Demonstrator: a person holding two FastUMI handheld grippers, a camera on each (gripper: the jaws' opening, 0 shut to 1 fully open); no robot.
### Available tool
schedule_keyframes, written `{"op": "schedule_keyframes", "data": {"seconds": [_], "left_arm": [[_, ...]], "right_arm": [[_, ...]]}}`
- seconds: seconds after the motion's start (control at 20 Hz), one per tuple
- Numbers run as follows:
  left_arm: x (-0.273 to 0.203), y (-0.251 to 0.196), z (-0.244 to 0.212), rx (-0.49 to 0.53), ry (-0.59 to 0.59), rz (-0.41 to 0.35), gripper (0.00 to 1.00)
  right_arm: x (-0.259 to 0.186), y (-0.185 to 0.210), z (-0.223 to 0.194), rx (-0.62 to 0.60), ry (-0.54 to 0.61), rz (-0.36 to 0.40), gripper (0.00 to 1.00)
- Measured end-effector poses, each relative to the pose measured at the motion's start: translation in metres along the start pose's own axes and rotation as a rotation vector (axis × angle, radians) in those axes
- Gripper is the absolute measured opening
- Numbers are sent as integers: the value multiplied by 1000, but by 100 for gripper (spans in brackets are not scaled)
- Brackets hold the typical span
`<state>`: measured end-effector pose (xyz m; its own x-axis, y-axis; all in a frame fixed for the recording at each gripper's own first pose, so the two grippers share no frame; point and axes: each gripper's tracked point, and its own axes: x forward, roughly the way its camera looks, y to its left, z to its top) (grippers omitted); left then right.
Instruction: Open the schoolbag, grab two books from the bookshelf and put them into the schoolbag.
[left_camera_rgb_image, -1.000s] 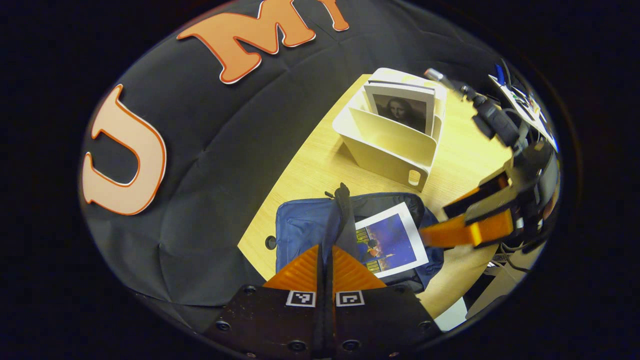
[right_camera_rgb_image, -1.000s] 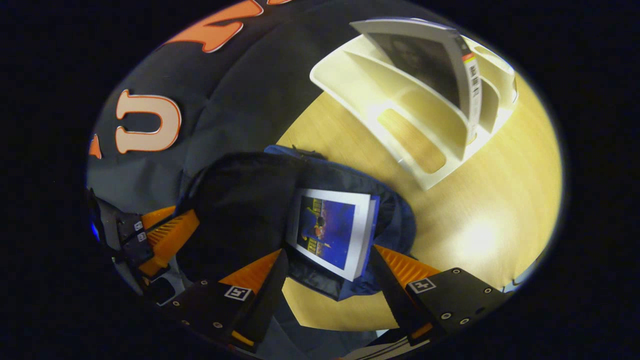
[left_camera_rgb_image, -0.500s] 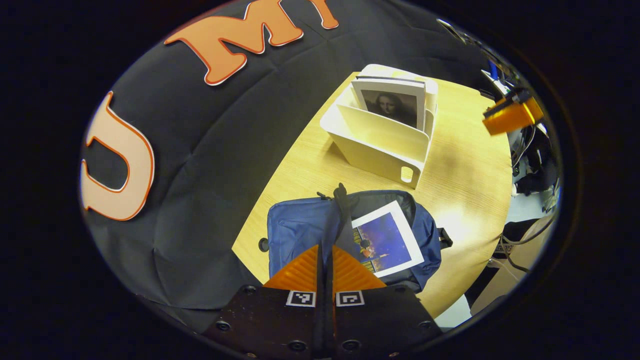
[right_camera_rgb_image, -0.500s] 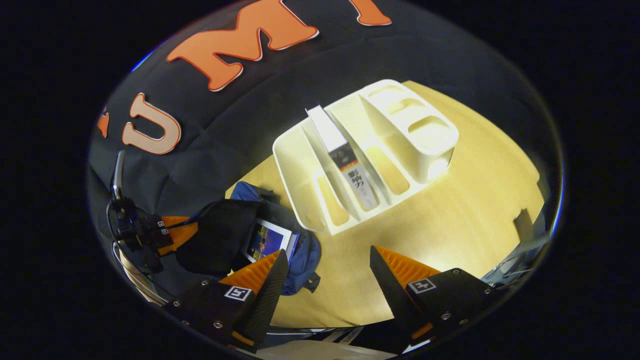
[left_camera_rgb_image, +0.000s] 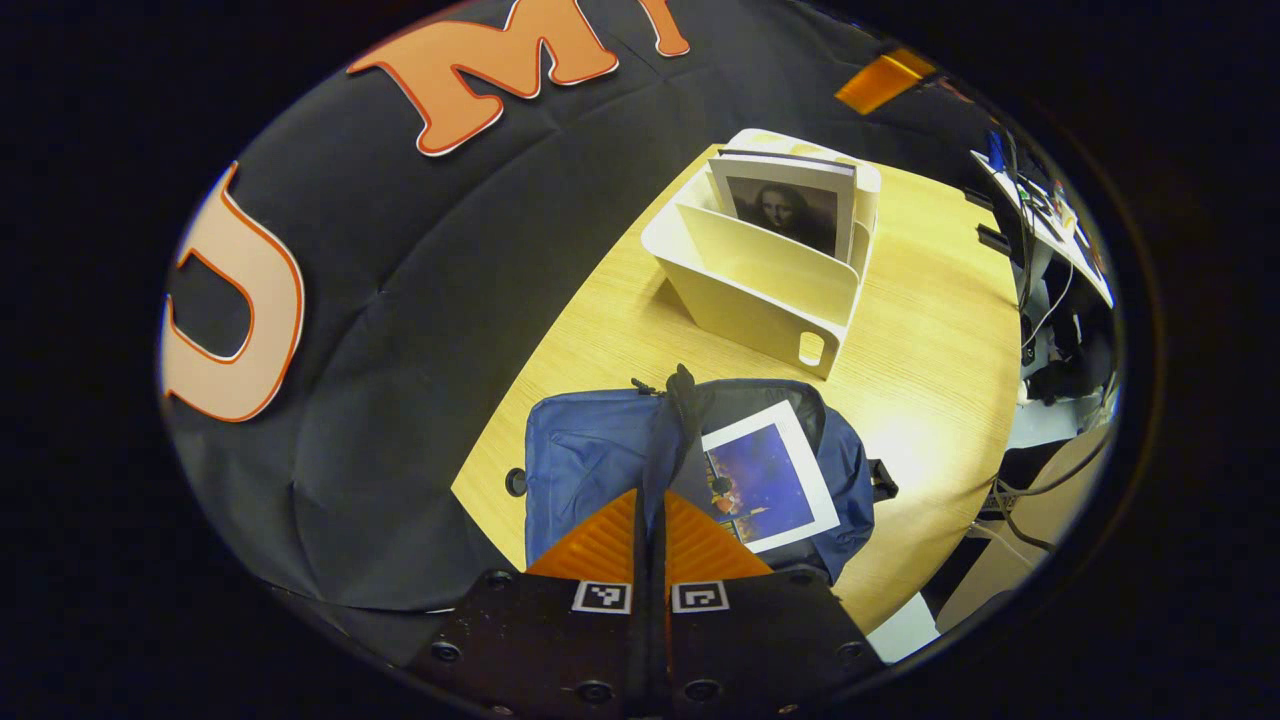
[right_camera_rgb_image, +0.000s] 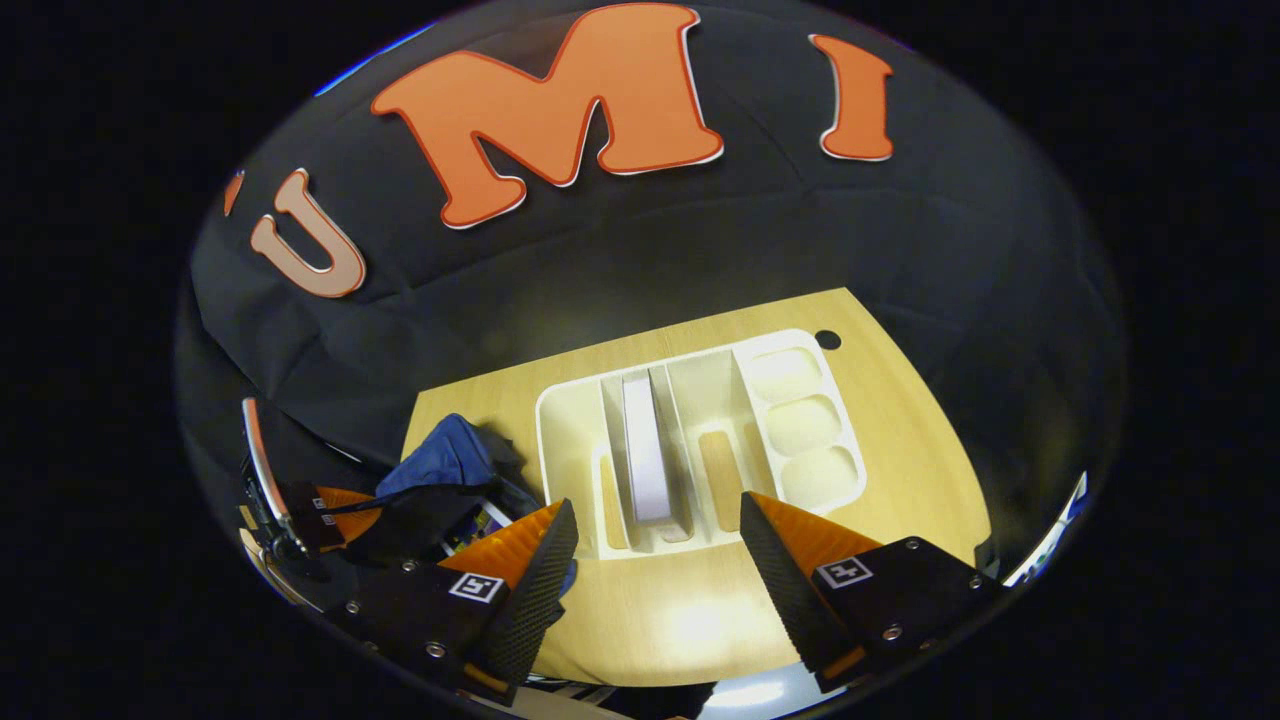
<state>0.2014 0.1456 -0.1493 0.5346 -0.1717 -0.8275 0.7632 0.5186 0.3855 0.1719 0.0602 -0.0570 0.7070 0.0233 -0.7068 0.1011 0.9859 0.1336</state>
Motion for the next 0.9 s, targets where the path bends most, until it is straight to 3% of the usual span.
{"op": "schedule_keyframes", "data": {"seconds": [0.15,0.4,0.7,0.9], "left_arm": [[1,2,1,-11,6,1,1],[4,3,-1,-20,19,-9,1],[8,8,-4,-43,31,-19,1],[12,10,-5,-43,40,-25,1]], "right_arm": [[39,14,6,8,99,34,97],[109,8,-1,-35,208,-34,98],[137,22,-10,-41,280,-25,96],[147,9,-16,-71,301,-96,87]]}}
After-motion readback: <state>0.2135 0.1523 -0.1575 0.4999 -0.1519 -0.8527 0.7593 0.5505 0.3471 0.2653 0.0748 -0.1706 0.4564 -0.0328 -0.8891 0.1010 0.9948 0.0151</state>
